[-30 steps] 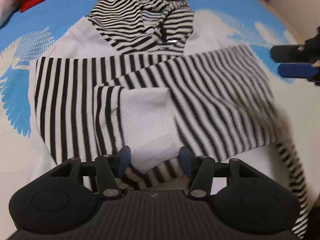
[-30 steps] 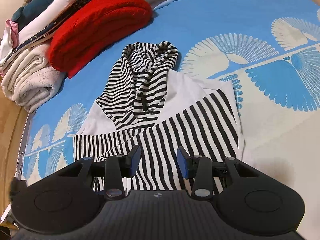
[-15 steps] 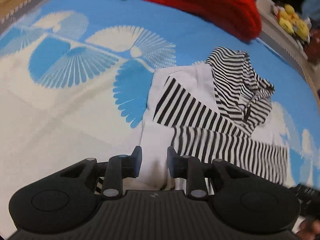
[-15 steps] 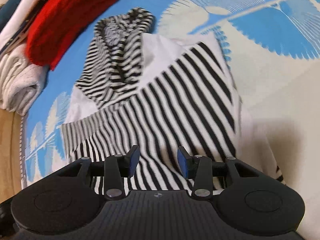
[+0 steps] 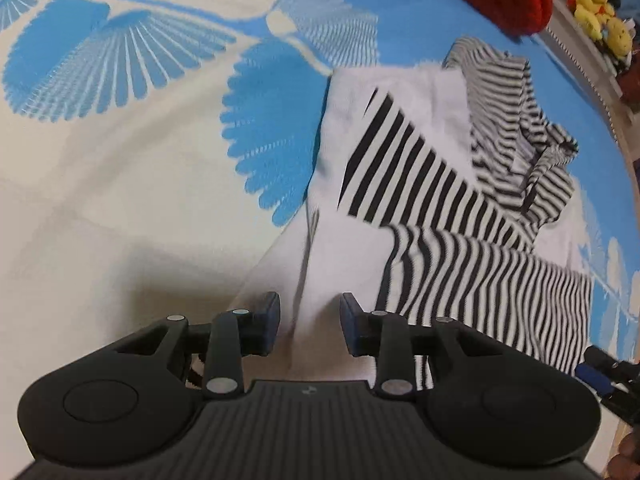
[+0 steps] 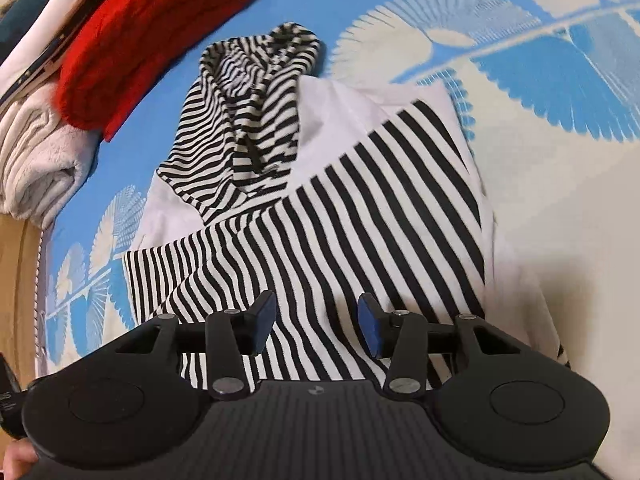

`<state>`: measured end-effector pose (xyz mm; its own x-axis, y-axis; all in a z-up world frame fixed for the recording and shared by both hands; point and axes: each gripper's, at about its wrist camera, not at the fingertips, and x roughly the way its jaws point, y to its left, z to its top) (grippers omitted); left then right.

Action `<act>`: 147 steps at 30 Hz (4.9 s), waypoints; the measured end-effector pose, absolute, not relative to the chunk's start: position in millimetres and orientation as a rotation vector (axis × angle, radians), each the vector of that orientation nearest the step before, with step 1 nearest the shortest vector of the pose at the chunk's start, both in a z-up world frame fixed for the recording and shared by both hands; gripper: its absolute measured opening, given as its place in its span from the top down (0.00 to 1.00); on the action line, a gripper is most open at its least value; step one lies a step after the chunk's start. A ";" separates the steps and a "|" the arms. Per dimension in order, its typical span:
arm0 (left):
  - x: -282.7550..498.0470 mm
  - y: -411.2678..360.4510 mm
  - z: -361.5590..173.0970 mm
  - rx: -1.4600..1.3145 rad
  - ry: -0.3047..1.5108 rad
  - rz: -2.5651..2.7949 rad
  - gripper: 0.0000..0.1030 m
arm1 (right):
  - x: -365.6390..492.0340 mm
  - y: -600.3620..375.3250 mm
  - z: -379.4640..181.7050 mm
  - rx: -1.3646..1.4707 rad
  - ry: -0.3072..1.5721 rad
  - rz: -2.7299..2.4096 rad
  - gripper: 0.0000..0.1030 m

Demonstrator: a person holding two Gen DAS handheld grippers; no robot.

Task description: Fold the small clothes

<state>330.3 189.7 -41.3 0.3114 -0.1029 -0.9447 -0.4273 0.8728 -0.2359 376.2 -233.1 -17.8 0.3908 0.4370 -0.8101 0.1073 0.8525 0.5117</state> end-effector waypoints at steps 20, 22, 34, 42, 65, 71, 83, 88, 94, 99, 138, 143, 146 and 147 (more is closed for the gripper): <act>324.9 179.7 -20.4 -0.450 1.181 0.159 0.84 | 367.4 -260.5 -59.4 0.684 1.262 0.004 0.54; 325.0 177.3 -29.5 -0.388 1.194 0.187 0.80 | 367.6 -256.7 -55.5 0.674 1.252 0.030 0.54; 327.7 164.4 -2.3 -0.314 1.039 0.124 0.94 | 367.9 -245.9 -51.7 0.633 1.259 0.084 0.54; 329.5 174.0 12.9 -0.377 0.999 0.178 0.90 | 366.5 -261.6 -59.7 0.627 1.262 -0.022 0.54; 336.8 136.8 -9.9 -0.263 1.165 0.027 0.72 | 364.7 -295.3 -45.8 0.481 1.182 -0.103 0.59; 333.3 139.2 -10.3 -0.246 1.171 0.028 0.71 | 338.1 -230.7 -32.9 -0.005 1.154 0.312 0.43; 330.0 139.2 -8.5 -0.231 1.167 0.020 0.71 | 317.4 -250.6 -44.8 -0.223 1.153 0.395 0.91; 329.7 139.1 -11.3 -0.222 1.180 0.020 0.71 | 311.6 -262.6 -46.2 -0.289 1.152 0.425 0.91; 329.4 140.8 -12.4 -0.222 1.186 0.010 0.71 | 308.7 -266.0 -44.8 -0.331 1.188 0.477 0.90; 330.3 147.7 -24.9 -0.227 1.219 0.039 0.71 | 318.5 -268.6 0.2 -0.130 1.032 0.506 0.48; 358.1 118.6 64.2 -0.008 0.695 0.051 0.57 | 376.2 -308.6 61.6 0.100 0.811 0.014 0.33; 447.6 111.2 61.8 -0.045 0.726 0.051 0.90 | 377.0 -322.0 57.5 0.121 0.822 0.008 0.47; 516.4 108.9 49.0 -0.085 0.765 0.059 0.90 | 379.9 -329.2 55.1 0.156 0.839 0.012 0.68; 541.8 106.2 42.3 -0.086 0.784 0.057 0.90 | 381.1 -331.0 55.1 0.163 0.842 0.009 0.68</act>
